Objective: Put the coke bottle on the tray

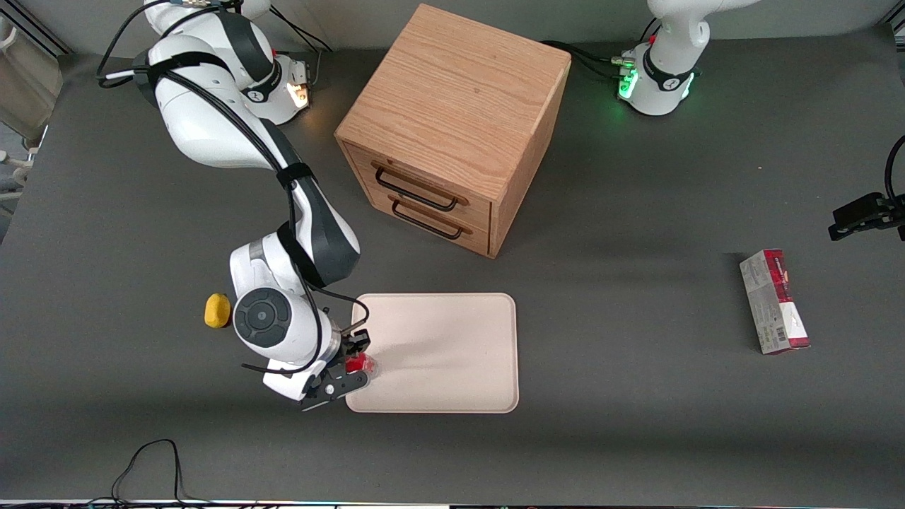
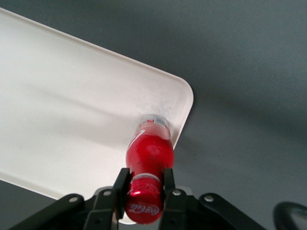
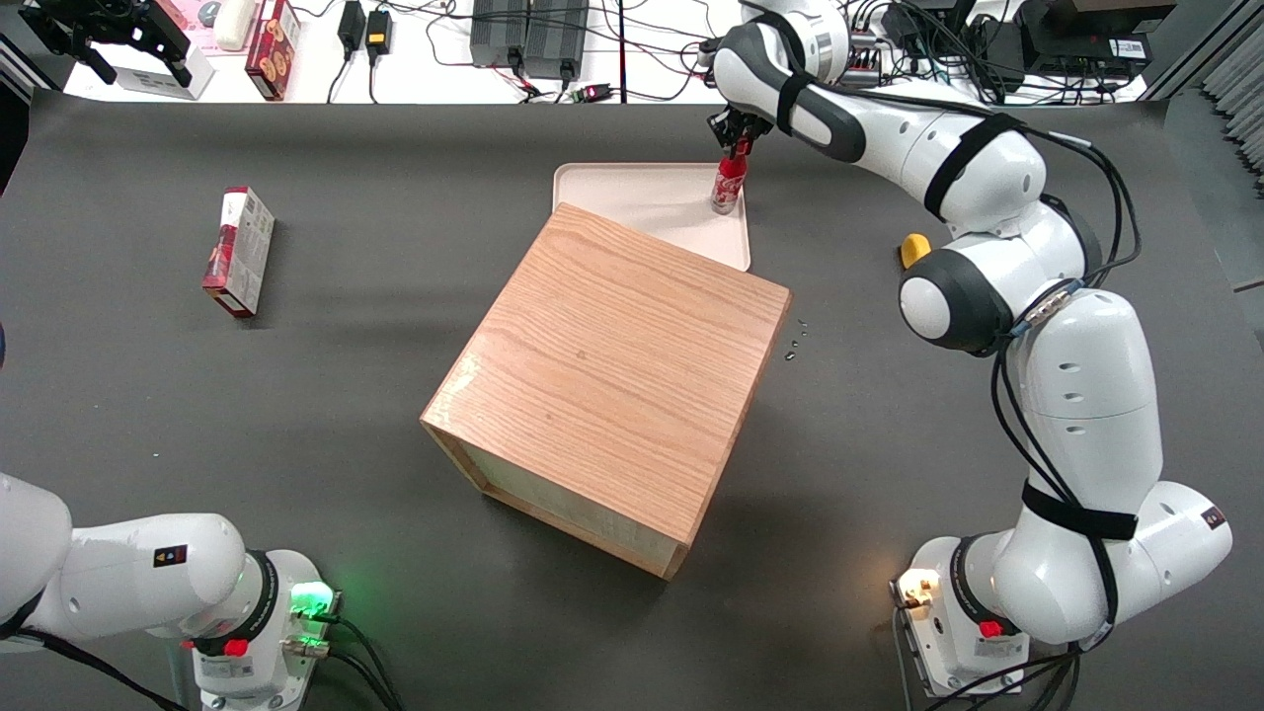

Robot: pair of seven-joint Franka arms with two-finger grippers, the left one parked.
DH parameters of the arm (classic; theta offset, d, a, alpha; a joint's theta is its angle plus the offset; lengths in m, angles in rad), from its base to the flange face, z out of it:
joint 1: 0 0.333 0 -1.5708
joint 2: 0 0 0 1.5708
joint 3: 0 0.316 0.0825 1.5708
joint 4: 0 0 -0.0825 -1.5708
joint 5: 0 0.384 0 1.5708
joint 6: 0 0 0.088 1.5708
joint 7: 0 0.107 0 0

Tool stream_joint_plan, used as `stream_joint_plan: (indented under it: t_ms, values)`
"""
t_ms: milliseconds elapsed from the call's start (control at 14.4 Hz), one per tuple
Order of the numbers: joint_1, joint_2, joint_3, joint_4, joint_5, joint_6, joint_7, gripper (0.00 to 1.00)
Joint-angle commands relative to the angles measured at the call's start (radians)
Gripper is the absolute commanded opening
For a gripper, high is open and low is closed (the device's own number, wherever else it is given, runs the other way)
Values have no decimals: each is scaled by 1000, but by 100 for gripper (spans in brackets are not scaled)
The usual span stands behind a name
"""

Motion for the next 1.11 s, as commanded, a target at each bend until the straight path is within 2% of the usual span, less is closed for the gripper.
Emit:
stream_joint_plan:
  t_ms: [0, 348, 835, 1044]
  values:
    - [1, 17, 2, 33, -14, 4, 15, 100]
    - [0, -52, -1, 15, -11, -26, 20, 100]
    - [1, -324, -84, -24, -11, -426, 5, 100]
    - [1, -472, -145, -147, -9, -476, -2, 100]
